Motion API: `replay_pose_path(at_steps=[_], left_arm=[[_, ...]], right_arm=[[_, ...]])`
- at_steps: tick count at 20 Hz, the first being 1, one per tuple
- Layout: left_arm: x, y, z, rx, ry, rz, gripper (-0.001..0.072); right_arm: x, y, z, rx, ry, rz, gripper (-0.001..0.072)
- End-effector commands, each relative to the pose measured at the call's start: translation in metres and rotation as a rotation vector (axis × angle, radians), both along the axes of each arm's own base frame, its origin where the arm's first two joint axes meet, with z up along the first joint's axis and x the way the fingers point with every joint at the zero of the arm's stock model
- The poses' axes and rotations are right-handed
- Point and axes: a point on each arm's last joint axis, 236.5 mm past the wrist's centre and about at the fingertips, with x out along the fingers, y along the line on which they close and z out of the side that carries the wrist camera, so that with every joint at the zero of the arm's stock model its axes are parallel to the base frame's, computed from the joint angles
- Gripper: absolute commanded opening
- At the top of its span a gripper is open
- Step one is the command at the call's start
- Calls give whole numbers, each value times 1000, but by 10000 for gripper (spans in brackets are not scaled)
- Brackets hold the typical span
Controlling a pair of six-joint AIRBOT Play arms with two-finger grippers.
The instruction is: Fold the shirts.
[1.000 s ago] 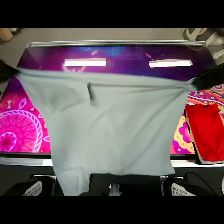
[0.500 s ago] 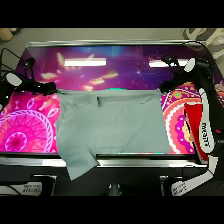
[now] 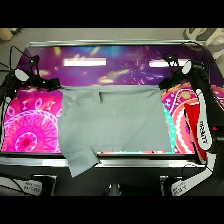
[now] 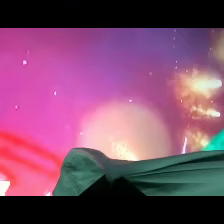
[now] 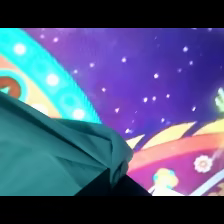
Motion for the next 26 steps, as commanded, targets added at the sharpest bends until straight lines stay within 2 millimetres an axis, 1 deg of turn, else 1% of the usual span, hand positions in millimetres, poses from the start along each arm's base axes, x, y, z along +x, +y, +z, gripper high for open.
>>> replay_pose_path(at_steps=[1,2,3,4,5,7,8,12,15,17,18,19,20,22,23,24,25,26], left_arm=[[-49,-7,1,8,167,-96,24],[-73,-10,-7,16,258,-143,23],[-96,-12,-20,19,351,-172,24],[-114,-13,-31,11,417,-184,24],[-127,-14,-43,3,466,-188,24],[-144,-15,-57,-9,526,-190,23],[-151,-17,-60,-13,551,-193,23],[-172,-20,-75,-22,621,-203,23],[-180,-19,-83,-21,642,-205,24],[-180,-19,-84,-22,642,-203,26],[-179,-18,-83,-22,639,-201,108],[-180,-16,-80,-26,646,-195,368],[-181,-11,-73,-33,652,-185,471],[-181,4,-50,-41,621,-154,472],[-182,13,-38,-43,593,-128,471],[-188,21,-25,-47,569,-101,471],[-200,26,-18,-50,559,-82,470],[-218,28,-19,-57,563,-61,470]], right_arm=[[-54,4,-10,8,222,58,15],[-78,6,-16,15,325,73,15],[-91,8,-21,26,382,77,15],[-106,11,-27,40,442,84,14],[-121,12,-33,46,502,90,14],[-146,14,-41,54,601,103,14],[-153,13,-44,55,630,105,14],[-165,16,-55,68,672,113,14],[-172,17,-61,71,697,112,15],[-172,18,-61,76,696,112,23],[-170,18,-61,76,688,111,202],[-170,17,-60,77,685,110,504],[-170,14,-56,78,678,102,559],[-177,0,-37,91,671,70,553],[-180,-11,-26,99,660,44,542],[-186,-24,-15,105,660,13,531],[-193,-36,-7,114,656,-24,530],[-198,-44,-3,119,638,-52,530]])
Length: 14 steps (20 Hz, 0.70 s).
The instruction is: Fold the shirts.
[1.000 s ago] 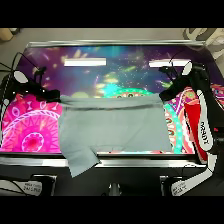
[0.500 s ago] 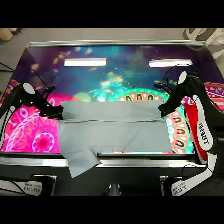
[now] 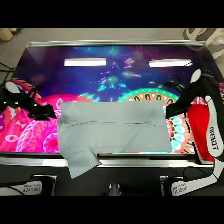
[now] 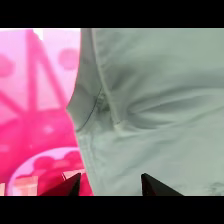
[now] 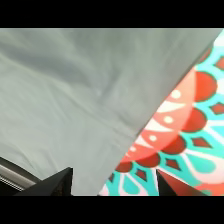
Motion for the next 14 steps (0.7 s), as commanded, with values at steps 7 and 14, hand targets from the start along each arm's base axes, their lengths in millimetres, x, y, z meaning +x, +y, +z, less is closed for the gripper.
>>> replay_pose_path(at_steps=[7,14], left_arm=[[-166,-43,-43,-125,116,114,470],[-166,-67,-63,-164,72,167,467]], right_arm=[[-70,-21,-11,18,56,-117,530],[-68,-21,-15,15,46,-121,531]])
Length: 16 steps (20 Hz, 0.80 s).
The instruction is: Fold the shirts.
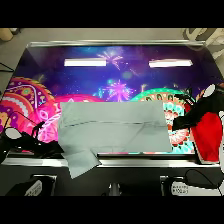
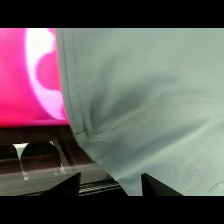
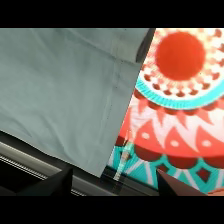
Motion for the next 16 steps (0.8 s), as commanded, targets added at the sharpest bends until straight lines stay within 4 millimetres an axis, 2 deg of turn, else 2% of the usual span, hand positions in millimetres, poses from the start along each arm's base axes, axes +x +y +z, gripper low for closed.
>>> replay_pose_path(at_steps=[1,4,7,8,9,10,11,12,13,14,16], left_arm=[[-2,-14,-10,-12,-4,11,467],[-16,-22,-20,-15,55,-28,467],[-8,-23,-26,5,30,-7,454],[-3,-22,-27,15,17,12,426],[2,-21,-29,24,2,26,421],[4,-22,-29,26,-5,30,377],[4,-25,-29,22,-8,25,376],[3,-27,-28,20,-9,14,328],[2,-29,-28,18,-14,-6,101],[1,-30,-27,15,-25,-29,26],[1,-30,-27,15,-28,-35,25]], right_arm=[[-2,0,-2,0,1,-2,532],[-2,0,-4,-2,2,-3,534],[-11,0,-10,-5,30,0,535],[-15,1,-12,0,44,0,535],[-22,3,-15,8,66,1,548],[-27,6,-18,18,82,-1,589],[-35,10,-21,31,100,-2,623],[-45,13,-24,38,120,1,623],[-55,16,-27,44,137,4,623],[-65,19,-29,50,151,2,623],[-81,25,-32,52,155,-2,623]])
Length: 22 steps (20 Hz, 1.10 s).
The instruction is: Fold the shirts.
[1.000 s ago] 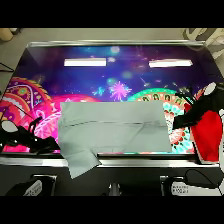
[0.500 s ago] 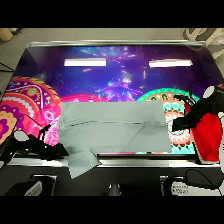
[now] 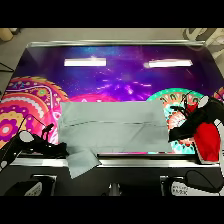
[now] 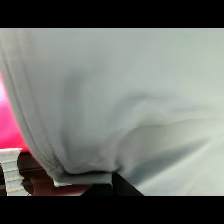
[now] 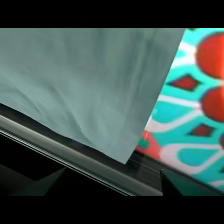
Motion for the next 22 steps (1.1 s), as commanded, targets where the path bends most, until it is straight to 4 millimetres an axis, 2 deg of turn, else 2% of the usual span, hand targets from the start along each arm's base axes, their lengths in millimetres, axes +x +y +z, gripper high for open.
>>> replay_pose_path(at_steps=[1,4,6,11,15,17,18,19,20,21,22], left_arm=[[1,-3,1,-7,-20,-32,25],[0,-3,1,-7,-21,-34,25],[0,-3,1,-8,-18,-35,25],[3,-3,6,-8,-53,-43,25],[10,-3,19,-3,-129,-42,25],[12,-3,23,-2,-151,-39,25],[13,-4,24,-4,-159,-38,25],[13,-4,25,-4,-163,-38,25],[14,-4,26,-5,-164,-38,25],[14,-4,26,-5,-164,-40,25],[15,-4,27,-5,-167,-40,25]], right_arm=[[-29,9,-8,6,23,-2,623],[-51,14,-22,12,56,5,627],[-44,11,-33,-12,14,-7,628],[-31,10,-39,-31,-37,-51,626],[-39,23,-44,13,-19,-76,603],[-43,24,-51,7,-22,-82,544],[-38,22,-54,-3,-45,-87,430],[-32,20,-56,-13,-71,-92,376],[-28,19,-58,-19,-87,-96,157],[-28,18,-58,-27,-84,-114,15],[-28,19,-57,-23,-87,-108,15]])
